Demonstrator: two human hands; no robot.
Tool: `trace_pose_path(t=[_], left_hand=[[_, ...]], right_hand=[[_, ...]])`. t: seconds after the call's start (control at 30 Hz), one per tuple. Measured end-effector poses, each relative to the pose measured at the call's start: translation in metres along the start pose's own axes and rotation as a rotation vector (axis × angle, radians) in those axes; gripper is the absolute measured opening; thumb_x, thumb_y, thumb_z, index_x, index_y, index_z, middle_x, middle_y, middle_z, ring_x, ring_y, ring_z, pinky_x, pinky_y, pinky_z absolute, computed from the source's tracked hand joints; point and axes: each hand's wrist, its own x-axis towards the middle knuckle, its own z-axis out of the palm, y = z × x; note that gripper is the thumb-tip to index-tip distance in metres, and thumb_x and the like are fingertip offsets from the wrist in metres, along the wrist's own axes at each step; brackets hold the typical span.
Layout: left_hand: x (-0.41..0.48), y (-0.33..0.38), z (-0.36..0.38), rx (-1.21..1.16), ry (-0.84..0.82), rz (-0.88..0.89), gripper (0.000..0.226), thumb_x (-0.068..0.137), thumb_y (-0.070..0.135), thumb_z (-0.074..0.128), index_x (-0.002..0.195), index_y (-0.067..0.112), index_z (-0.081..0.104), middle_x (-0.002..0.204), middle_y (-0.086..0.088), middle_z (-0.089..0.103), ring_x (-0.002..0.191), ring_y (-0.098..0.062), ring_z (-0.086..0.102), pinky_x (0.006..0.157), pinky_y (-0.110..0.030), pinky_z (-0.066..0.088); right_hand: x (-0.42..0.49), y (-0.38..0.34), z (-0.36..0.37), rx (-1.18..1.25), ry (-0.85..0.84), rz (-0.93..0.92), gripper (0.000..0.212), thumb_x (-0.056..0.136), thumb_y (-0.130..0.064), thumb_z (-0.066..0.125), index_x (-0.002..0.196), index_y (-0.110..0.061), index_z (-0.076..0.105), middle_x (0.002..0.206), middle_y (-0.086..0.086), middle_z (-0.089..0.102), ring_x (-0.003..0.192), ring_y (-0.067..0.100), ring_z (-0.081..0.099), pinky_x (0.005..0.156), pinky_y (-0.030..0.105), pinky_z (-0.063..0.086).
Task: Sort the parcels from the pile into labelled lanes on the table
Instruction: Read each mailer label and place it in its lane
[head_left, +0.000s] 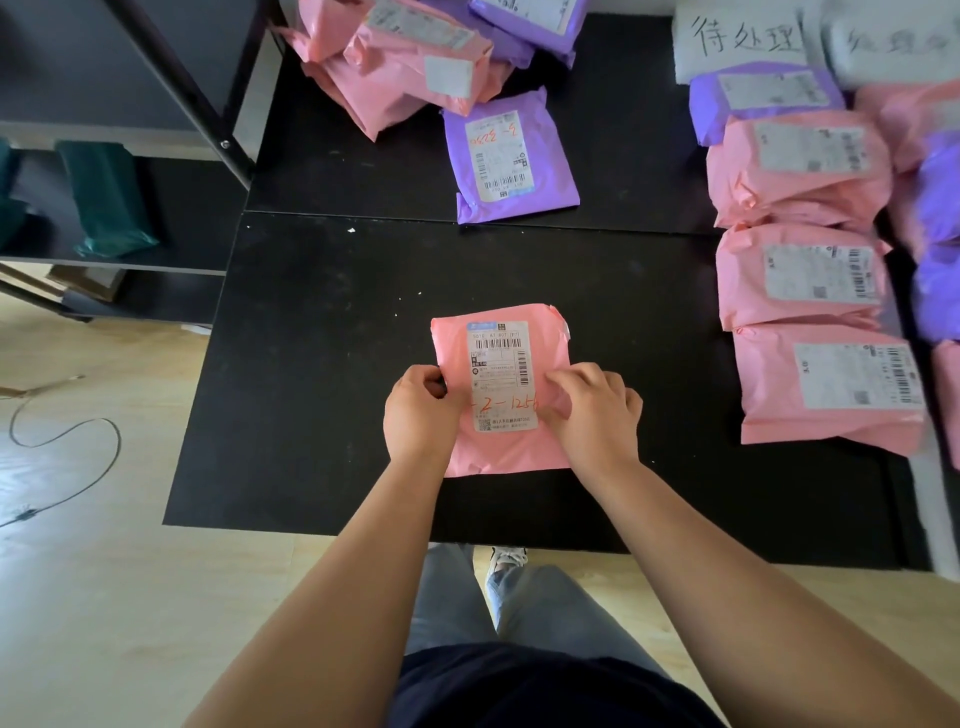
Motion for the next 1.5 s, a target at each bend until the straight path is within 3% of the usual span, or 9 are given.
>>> trace_pose_path(t=[0.17,0.3,0.5,0.73,0.87,1.07,1.2,1.33,1.5], left_hand=[[-0.003,0.007,-0.002,0.107,-0.030,0.038,0.017,0.096,0.026,0.059,0.105,0.018,0.071,0.094,0.005,0.069,0.081,-0.016,0.064,0.063,-0.026,0.047],[-0.007,0.013,-0.009,-0.004,-0.046,0.031,0.017,0.096,0.027,0.061,0.102,0.019,0.076,0.087,0.006,0.070,0.074,-0.011,0.062,0.058,-0.021,0.044],[-0.019,0.022,-0.029,-0.215,-0.137,0.048,0.011,0.092,0.025,0.070,0.097,0.020,0.078,0.087,0.007,0.074,0.085,-0.014,0.071,0.082,-0.034,0.059],[-0.032,0.036,-0.041,-0.349,-0.244,0.069,0.008,0.090,0.019,0.071,0.088,0.023,0.076,0.087,0.010,0.076,0.082,-0.004,0.072,0.069,-0.016,0.053],[-0.033,0.048,-0.048,-0.366,-0.221,0.090,0.007,0.089,0.016,0.071,0.095,0.019,0.074,0.090,0.006,0.076,0.086,-0.010,0.072,0.077,-0.025,0.057],[-0.035,0.068,-0.056,-0.463,-0.088,0.113,0.012,0.086,0.019,0.075,0.096,0.020,0.069,0.090,0.005,0.075,0.083,-0.011,0.073,0.074,-0.027,0.060],[-0.037,0.074,-0.057,-0.418,-0.017,0.142,0.007,0.088,0.027,0.074,0.089,0.022,0.071,0.086,0.005,0.074,0.082,-0.017,0.073,0.080,-0.042,0.060],[-0.040,0.079,-0.061,-0.431,-0.017,0.138,0.009,0.088,0.030,0.074,0.083,0.023,0.073,0.082,0.006,0.075,0.081,-0.018,0.073,0.080,-0.046,0.060],[-0.042,0.083,-0.062,-0.493,-0.051,0.096,0.011,0.086,0.032,0.075,0.079,0.023,0.076,0.082,0.003,0.076,0.084,-0.023,0.074,0.083,-0.048,0.059]], right_hand=[[0.001,0.001,-0.003,0.017,-0.018,0.000,0.045,0.095,-0.032,0.063,0.139,-0.031,0.054,0.141,-0.004,0.049,0.136,0.021,0.039,0.117,0.048,0.022],[0.000,0.001,-0.006,0.103,0.049,0.065,0.044,0.096,-0.031,0.062,0.139,-0.026,0.054,0.140,-0.002,0.053,0.132,0.021,0.046,0.116,0.047,0.025],[-0.004,0.001,-0.026,0.398,0.180,0.166,0.034,0.098,-0.035,0.060,0.130,-0.025,0.060,0.127,-0.007,0.064,0.120,0.015,0.057,0.112,0.044,0.031],[0.000,-0.002,-0.051,0.613,0.236,0.159,0.030,0.091,-0.040,0.068,0.118,-0.027,0.063,0.099,-0.019,0.061,0.101,0.012,0.063,0.103,0.051,0.046],[0.000,-0.004,-0.063,0.662,0.285,0.161,0.013,0.090,-0.032,0.071,0.099,-0.033,0.061,0.087,-0.026,0.057,0.088,0.003,0.062,0.100,0.048,0.049],[-0.004,-0.008,-0.084,0.725,0.331,0.147,0.008,0.092,-0.025,0.070,0.099,-0.024,0.066,0.092,-0.014,0.064,0.087,0.003,0.062,0.092,0.037,0.056],[-0.006,-0.011,-0.089,0.695,0.350,0.134,0.011,0.090,-0.031,0.071,0.091,-0.025,0.062,0.083,-0.017,0.061,0.080,0.003,0.061,0.089,0.040,0.055],[-0.007,-0.009,-0.093,0.691,0.357,0.123,0.010,0.091,-0.032,0.070,0.088,-0.026,0.063,0.081,-0.017,0.062,0.078,0.003,0.061,0.089,0.042,0.055],[-0.008,-0.003,-0.096,0.683,0.347,0.098,0.012,0.095,-0.031,0.064,0.096,-0.019,0.069,0.086,-0.009,0.066,0.080,0.003,0.062,0.079,0.025,0.052]])
